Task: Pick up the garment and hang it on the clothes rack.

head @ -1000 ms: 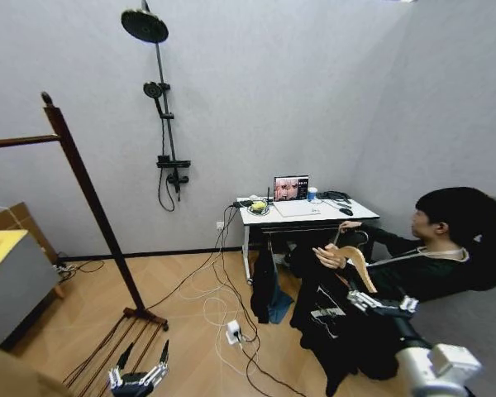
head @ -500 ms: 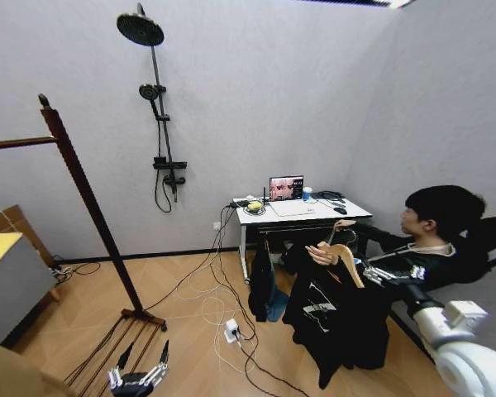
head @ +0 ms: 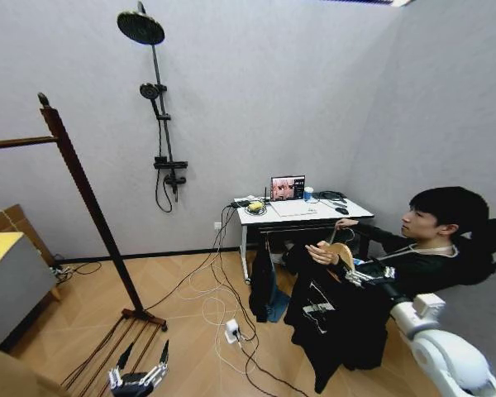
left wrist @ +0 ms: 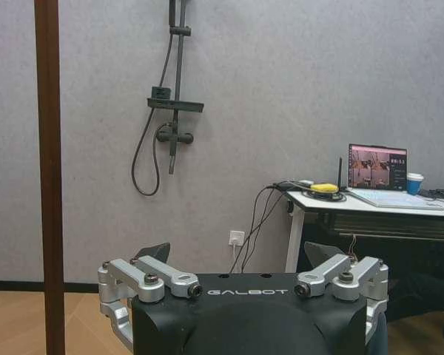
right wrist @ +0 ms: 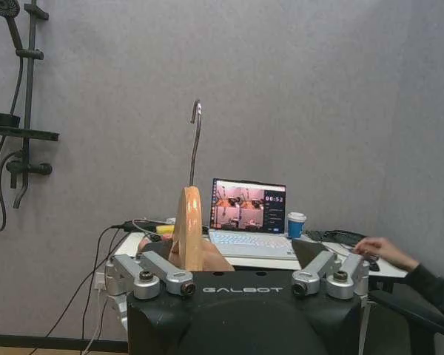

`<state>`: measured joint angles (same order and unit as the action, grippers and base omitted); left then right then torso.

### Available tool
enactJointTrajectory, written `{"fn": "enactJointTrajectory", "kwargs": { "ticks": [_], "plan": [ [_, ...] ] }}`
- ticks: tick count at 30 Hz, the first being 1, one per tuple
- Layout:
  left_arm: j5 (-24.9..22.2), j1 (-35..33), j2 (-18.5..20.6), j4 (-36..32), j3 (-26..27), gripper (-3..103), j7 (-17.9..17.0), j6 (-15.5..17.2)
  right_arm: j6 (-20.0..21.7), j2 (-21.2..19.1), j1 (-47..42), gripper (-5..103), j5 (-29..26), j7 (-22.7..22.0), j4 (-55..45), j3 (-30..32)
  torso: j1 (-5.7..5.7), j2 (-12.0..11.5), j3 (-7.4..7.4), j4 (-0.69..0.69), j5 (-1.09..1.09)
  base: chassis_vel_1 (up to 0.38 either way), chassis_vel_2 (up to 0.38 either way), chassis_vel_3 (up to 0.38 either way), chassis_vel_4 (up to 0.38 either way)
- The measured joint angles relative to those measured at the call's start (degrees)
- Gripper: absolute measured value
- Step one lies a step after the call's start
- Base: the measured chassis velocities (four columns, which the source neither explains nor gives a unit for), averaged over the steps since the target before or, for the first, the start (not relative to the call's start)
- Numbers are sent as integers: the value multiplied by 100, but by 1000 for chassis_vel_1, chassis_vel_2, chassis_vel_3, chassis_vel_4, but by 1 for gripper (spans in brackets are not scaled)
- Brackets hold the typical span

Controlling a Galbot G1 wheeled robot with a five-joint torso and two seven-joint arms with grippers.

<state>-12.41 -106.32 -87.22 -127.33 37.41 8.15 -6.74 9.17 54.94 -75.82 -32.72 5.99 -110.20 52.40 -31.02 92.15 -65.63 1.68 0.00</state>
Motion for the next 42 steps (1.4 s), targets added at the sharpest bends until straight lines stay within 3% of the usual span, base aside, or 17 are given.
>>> {"fn": "enactJointTrajectory", "kwargs": {
  "ticks": [2,6,9,15,21,22,35,42],
  "plan": [
    [0,0,0,0,0,100,0,0,-41,-27,82,90,13,39,95,-76,0,0,0,-1,0,0,0,0,0],
    [0,0,0,0,0,100,0,0,-152,-20,261,68,26,176,189,-312,0,0,0,0,0,0,0,0,0],
    [0,0,0,0,0,100,0,0,-168,3,322,63,46,191,192,-386,0,0,0,0,0,0,0,0,0],
    [0,0,0,0,0,100,0,0,-196,31,506,35,106,180,219,-539,0,0,0,0,0,0,0,0,0],
    [0,0,0,0,0,100,0,0,-277,57,508,19,155,155,218,-554,0,0,0,0,0,0,0,0,0],
    [0,0,0,0,0,100,0,0,-320,67,495,10,177,131,209,-553,0,0,1,-2,-1,0,0,0,0],
    [0,0,0,0,0,100,0,0,-415,89,236,10,45,-147,-127,-454,0,1,1,1,0,0,0,0,0],
    [0,0,0,0,0,100,0,0,-287,66,-371,10,-568,-525,-1268,-135,1,1,1,0,-1,0,0,0,0]
  ]
}}
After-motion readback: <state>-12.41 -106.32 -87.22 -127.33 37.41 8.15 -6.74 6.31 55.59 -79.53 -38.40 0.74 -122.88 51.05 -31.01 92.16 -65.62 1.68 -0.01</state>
